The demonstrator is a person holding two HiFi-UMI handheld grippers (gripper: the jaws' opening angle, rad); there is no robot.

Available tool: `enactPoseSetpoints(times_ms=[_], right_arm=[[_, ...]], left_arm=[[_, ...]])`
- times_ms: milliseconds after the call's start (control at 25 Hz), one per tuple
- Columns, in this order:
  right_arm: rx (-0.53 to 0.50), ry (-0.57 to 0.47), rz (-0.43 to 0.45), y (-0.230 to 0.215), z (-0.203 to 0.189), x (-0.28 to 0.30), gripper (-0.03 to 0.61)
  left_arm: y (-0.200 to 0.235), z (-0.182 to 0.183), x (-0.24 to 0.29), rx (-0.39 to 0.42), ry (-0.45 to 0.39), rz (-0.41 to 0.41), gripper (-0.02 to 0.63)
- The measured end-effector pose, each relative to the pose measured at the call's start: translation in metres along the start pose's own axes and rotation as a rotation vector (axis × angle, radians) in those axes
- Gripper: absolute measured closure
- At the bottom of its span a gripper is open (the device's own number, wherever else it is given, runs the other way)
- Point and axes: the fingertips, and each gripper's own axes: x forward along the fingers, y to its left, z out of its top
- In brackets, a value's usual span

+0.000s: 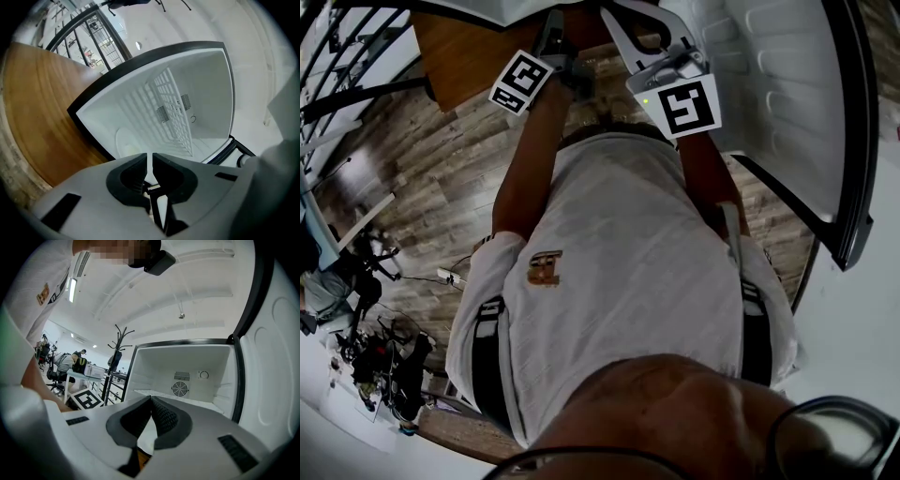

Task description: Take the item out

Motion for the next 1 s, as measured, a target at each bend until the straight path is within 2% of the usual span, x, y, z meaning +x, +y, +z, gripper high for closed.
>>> enactPoseSetpoints(times_ms=[40,120,280,520,1000], right_arm=[[-0.006,0.01,0.002,0.0,-0.001,0.001,0.545],[-0.001,0.004,-0.003,-0.001,0.001,0.003,0.545],[0.01,-0.007,-0.016,-0.004,0.007,0.008,0.545],[-0.008,0.038,-0.016,-0.009,-0.011,0.006,0.545],[-0.017,0.091,-0.022,0.002,-0.024,-0.001,0.545]], left_arm=[[0.002,0.0,0.003,-0.026,0.001,-0.003,0.58],[0.007,-0.002,0.007,-0.08,0.002,-0.006,0.515],[0.016,-0.002,0.014,-0.168,0.005,0.01,0.499],[0.041,-0.017,0.031,-0.313,0.01,0.045,0.481],[0.065,-0.027,0.043,-0.411,0.025,0.09,0.47]])
